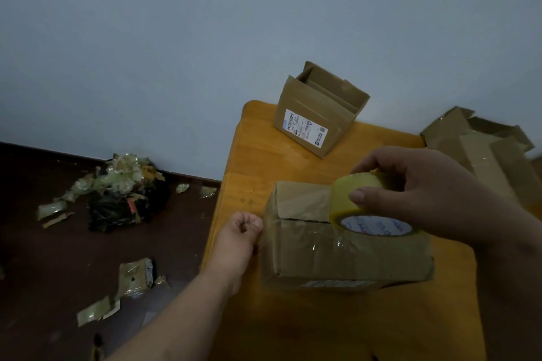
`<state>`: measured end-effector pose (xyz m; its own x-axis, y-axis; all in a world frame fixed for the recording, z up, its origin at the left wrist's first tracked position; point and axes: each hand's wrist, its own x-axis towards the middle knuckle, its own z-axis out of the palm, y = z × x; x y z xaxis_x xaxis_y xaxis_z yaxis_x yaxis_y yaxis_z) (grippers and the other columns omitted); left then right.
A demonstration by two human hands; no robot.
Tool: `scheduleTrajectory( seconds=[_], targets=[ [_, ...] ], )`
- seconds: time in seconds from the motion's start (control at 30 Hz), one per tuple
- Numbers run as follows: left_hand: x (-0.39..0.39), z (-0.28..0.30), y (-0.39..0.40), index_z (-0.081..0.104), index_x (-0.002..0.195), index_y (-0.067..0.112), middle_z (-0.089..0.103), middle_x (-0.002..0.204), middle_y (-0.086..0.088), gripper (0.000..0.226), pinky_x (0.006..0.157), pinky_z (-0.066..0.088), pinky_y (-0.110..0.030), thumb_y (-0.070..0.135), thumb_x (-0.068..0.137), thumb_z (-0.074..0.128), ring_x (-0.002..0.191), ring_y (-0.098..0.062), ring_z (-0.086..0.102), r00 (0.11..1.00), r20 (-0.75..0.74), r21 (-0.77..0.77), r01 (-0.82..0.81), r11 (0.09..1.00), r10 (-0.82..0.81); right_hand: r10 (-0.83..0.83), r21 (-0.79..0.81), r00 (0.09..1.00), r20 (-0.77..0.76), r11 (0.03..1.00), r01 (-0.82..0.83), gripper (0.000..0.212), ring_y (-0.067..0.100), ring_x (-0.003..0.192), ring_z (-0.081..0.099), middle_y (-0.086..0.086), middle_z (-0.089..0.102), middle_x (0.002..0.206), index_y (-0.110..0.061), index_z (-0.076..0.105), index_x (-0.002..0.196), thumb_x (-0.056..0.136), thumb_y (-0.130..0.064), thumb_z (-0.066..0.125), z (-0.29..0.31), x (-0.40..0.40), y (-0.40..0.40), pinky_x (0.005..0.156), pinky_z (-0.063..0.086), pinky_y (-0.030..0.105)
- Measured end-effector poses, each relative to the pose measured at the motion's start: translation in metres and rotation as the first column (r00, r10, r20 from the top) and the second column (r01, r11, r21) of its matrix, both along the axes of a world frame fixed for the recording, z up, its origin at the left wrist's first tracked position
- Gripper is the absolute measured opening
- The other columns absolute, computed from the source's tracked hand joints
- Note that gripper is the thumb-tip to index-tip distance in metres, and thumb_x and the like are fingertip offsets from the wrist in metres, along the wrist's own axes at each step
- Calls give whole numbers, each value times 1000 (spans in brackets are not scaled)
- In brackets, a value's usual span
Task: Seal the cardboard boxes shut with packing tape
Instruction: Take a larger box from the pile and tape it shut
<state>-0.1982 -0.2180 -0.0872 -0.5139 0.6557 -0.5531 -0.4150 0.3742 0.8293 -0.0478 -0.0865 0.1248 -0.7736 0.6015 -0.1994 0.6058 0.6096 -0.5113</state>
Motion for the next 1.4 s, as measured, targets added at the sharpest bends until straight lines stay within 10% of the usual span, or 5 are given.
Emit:
scheduleTrajectory(
  seconds=[0.33, 0.53, 0.77, 1.07, 1.4],
  targets=[
    [5, 4, 8, 38, 130, 27, 53, 91, 11, 37, 55, 38, -24, 23, 98, 56, 77, -5, 54, 857, -484, -209, 84, 974, -178, 51, 30, 999, -9, 998, -51, 50, 3, 75, 62, -9, 65, 81, -37, 64, 98, 62, -69, 53, 4, -5, -3, 55, 47, 13],
    [13, 5, -12, 26, 151, 32, 35, 151, 12, 61, 113, 36, -33, 20, 96, 48, 136, -6, 36, 878, -444, 125, 258, 958, -179, 83, 28, 996, -37, 996, -82, 47, 5, 73, 63, -8, 65, 78, -37, 64, 95, 62, -70, 54, 6, -7, -2, 54, 48, 16],
    [5, 23, 8, -19, 138, 63, 4, 160, 25, 122, 122, 19, -44, 61, 65, 79, 149, -4, 4, 696, -593, 5, 505, 863, -404, 89, 50, 996, -25, 995, -88, 31, 6, 66, 58, -7, 62, 72, -35, 65, 94, 71, -57, 62, 3, -2, -1, 53, 41, 19],
    [-4, 20, 21, 16, 152, 42, 3, 154, 36, 102, 119, 25, -48, 50, 72, 79, 146, -6, 12, 666, -597, -8, 553, 833, -448, 70, 28, 997, -27, 997, -70, 32, 11, 66, 59, -5, 64, 74, -36, 65, 94, 72, -58, 62, -5, 9, 4, 56, 48, 28],
    [-4, 19, 16, 11, 154, 36, -1, 154, 35, 98, 122, 20, -39, 42, 81, 75, 145, 3, 8, 627, -634, -3, 583, 813, -453, -8, 8, 998, 59, 1000, 7, 32, 1, 61, 58, -5, 63, 72, -31, 66, 97, 74, -53, 66, -19, 21, 26, 55, 43, 21]
  ],
)
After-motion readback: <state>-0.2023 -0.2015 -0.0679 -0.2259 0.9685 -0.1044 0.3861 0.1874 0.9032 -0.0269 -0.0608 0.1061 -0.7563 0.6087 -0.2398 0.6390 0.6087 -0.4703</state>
